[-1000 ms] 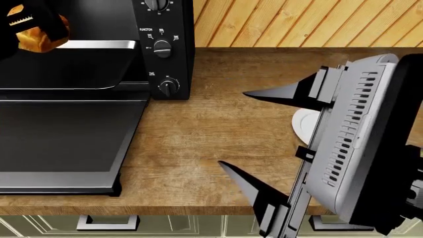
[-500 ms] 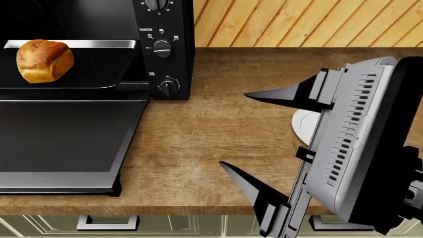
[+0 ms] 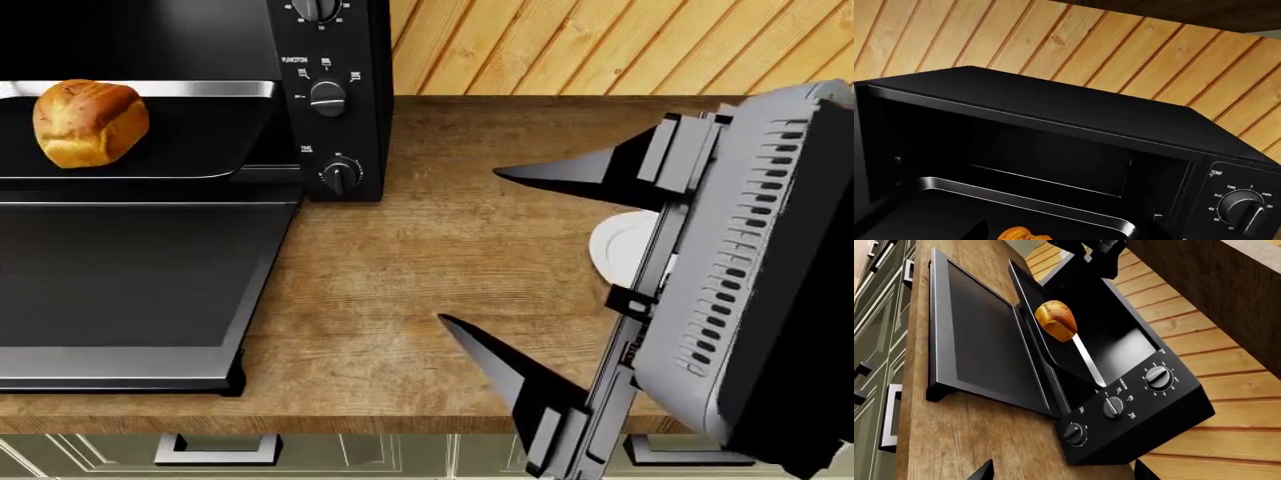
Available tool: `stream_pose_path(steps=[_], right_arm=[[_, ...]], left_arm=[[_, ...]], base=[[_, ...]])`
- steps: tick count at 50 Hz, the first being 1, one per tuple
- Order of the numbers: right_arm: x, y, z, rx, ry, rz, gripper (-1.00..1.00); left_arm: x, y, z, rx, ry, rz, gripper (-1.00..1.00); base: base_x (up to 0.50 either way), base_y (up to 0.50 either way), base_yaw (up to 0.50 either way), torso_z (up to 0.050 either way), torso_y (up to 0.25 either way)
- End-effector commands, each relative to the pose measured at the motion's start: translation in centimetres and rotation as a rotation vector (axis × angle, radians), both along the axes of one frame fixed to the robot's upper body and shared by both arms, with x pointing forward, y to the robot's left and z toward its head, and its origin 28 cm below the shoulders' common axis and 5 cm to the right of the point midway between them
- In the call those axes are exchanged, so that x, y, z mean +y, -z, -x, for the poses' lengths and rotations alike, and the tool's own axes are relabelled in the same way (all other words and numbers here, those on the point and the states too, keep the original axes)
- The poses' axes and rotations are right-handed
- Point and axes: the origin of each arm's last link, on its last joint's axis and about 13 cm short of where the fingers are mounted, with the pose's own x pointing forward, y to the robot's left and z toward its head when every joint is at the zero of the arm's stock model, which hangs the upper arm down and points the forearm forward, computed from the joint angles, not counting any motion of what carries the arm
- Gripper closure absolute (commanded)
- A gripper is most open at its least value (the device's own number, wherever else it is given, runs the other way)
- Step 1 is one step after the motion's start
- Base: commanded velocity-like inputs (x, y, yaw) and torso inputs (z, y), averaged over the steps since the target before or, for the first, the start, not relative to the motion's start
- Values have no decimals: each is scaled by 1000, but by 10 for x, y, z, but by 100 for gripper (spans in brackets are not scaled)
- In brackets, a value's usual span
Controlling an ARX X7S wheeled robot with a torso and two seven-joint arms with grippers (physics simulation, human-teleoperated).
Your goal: Place the bread on the tray of the toaster oven.
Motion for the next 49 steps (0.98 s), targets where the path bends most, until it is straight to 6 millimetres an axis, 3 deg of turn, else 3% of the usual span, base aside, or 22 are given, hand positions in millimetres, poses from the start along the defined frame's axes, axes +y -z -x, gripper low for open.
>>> stream_pose_path(steps=[1, 27, 49], right_arm=[[0, -6, 3, -17, 0, -4, -100], [4, -13, 7, -32, -17, -20, -100], [5, -25, 21, -75, -32, -20, -100]], left_arm=[[-9, -16, 35, -54, 21, -73, -100], [-20, -88, 119, -217, -4, -175, -100], [-29, -117, 160, -295, -13, -231, -100]], base=[[0, 0, 0, 0, 0], [0, 0, 0, 0, 0], [0, 0, 0, 0, 0]])
